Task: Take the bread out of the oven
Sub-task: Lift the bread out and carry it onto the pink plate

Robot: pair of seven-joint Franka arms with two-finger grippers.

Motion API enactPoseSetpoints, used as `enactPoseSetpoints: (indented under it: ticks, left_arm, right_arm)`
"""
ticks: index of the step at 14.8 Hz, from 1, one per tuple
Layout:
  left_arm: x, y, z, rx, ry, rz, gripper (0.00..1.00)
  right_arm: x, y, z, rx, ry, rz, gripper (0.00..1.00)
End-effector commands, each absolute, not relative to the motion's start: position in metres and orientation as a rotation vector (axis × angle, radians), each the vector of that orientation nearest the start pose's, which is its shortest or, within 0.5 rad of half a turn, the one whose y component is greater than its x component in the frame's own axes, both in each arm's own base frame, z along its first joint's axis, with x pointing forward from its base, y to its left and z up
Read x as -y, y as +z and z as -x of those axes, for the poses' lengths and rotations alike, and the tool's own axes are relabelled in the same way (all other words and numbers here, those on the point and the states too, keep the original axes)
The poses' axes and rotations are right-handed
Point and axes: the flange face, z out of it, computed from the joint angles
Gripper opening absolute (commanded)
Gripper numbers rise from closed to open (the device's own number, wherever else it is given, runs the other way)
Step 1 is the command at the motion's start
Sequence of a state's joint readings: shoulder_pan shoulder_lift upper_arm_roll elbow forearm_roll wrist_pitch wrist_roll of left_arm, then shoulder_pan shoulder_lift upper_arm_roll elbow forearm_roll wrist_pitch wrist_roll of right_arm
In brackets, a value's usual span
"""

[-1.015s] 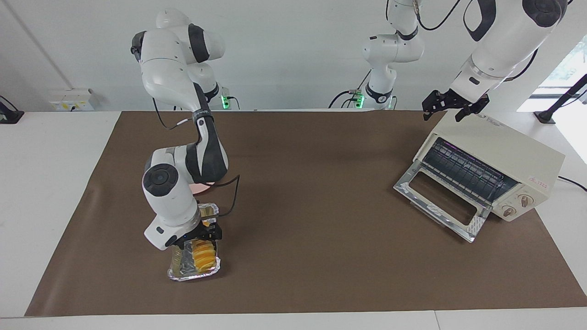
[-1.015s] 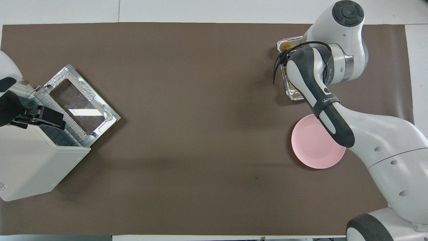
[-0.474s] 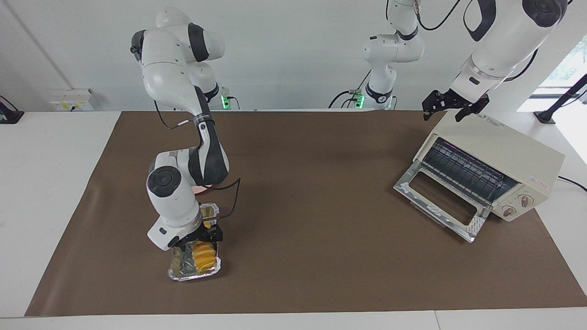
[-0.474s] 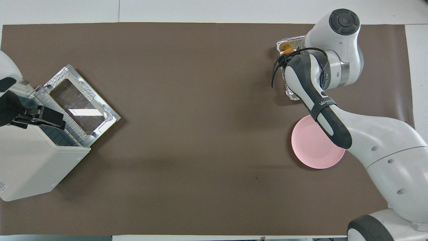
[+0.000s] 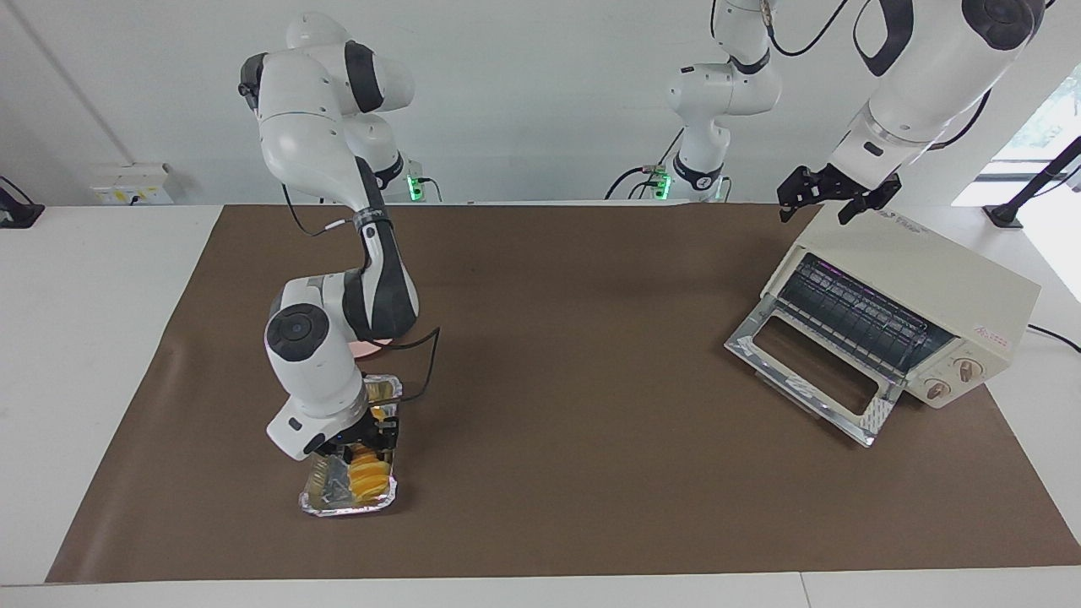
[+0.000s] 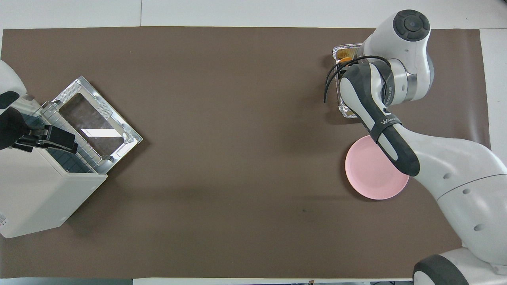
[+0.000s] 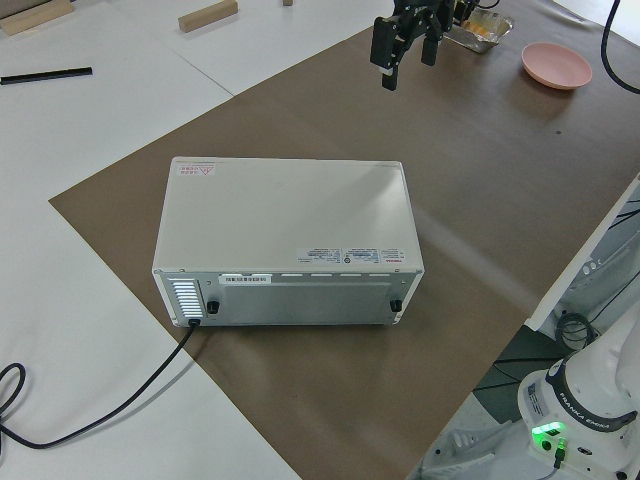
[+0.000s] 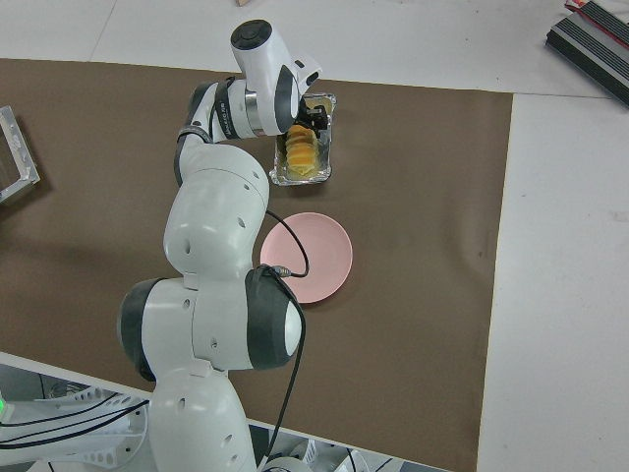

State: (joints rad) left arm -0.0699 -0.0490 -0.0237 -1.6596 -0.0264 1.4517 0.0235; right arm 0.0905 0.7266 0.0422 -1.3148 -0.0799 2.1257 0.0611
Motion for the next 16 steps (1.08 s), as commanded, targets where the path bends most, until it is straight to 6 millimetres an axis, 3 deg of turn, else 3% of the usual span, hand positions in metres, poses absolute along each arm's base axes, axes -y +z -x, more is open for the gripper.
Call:
enactPoseSetpoints:
  ticks: [1,5,10,12,14,16]
  left_arm:
    - [0.049,0.606,-0.518,-0.188,0.246,3.132,1.0]
    - [0.049,0.606,-0.518,-0.188,0.246,3.132,1.0]
    - [0.049,0.606,-0.518,-0.188,0.246,3.132,1.0]
    - [0.049,0.606,-0.518,-0.188,0.246,3.132,1.0]
    - [0.049,0.606,-0.518,-0.188,0.246,3.132,1.0]
    - [0.049,0.606,-0.518,-0.188,0.246,3.132,1.0]
  right_arm:
    - [-0.079,0.323,-0.737,0.16,-0.139,3.184,0.0]
    - [-0.078,0.352,-0.731,0.184,-0.107,3.189,0.0]
    - [-0.078,0.43,-0.7,0.209,-0.017,3.203,0.0]
    - [-0.075,0.454,-0.669,0.2,0.054,3.205,0.0]
    - [-0.072,0.465,-0.626,0.187,0.054,3.189,0.0]
    - [-0.061,0.457,-0.579,0.164,0.012,3.181,0.0]
